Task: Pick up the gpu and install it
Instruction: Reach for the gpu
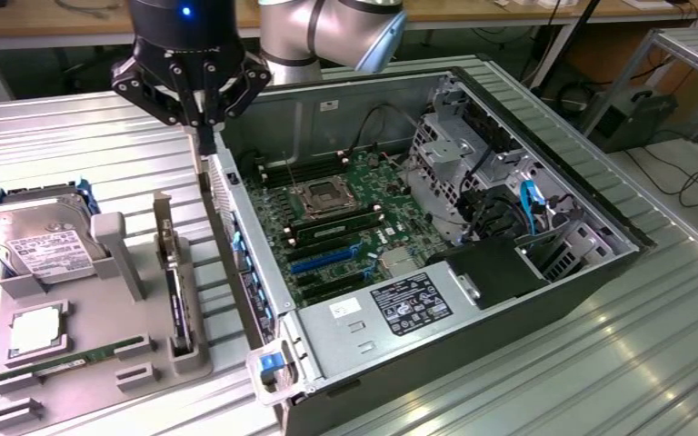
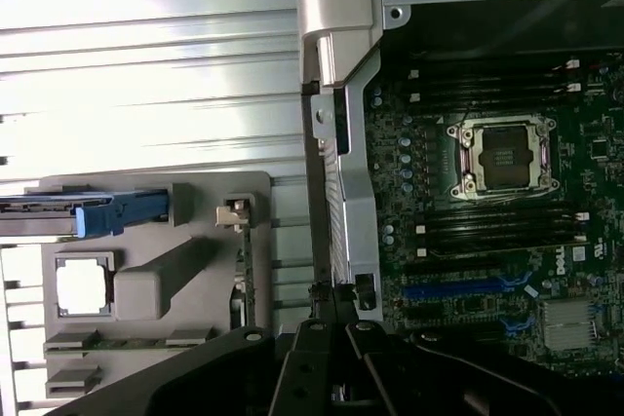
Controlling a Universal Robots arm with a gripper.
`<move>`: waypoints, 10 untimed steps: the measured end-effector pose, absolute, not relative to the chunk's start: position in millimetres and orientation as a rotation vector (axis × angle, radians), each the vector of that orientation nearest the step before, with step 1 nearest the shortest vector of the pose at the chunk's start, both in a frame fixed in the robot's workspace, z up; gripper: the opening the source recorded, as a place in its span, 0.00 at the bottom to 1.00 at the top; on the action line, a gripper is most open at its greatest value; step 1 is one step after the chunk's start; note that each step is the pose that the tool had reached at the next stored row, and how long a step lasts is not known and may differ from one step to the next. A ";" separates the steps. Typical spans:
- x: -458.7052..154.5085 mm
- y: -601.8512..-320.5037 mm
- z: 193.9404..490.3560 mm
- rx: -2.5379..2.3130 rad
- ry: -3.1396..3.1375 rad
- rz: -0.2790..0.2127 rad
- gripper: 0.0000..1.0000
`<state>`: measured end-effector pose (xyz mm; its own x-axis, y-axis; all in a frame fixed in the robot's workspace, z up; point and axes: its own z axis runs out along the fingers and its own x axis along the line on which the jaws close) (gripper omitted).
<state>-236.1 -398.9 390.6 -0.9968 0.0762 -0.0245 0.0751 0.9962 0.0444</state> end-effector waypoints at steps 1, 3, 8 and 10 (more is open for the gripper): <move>-236.7 -398.9 390.5 0.118 3.112 0.068 0.11; -237.5 -398.9 390.5 0.118 3.112 0.068 0.11; -239.5 -398.9 390.3 0.118 3.112 0.068 0.11; -240.2 -398.9 390.1 0.118 3.112 0.068 0.11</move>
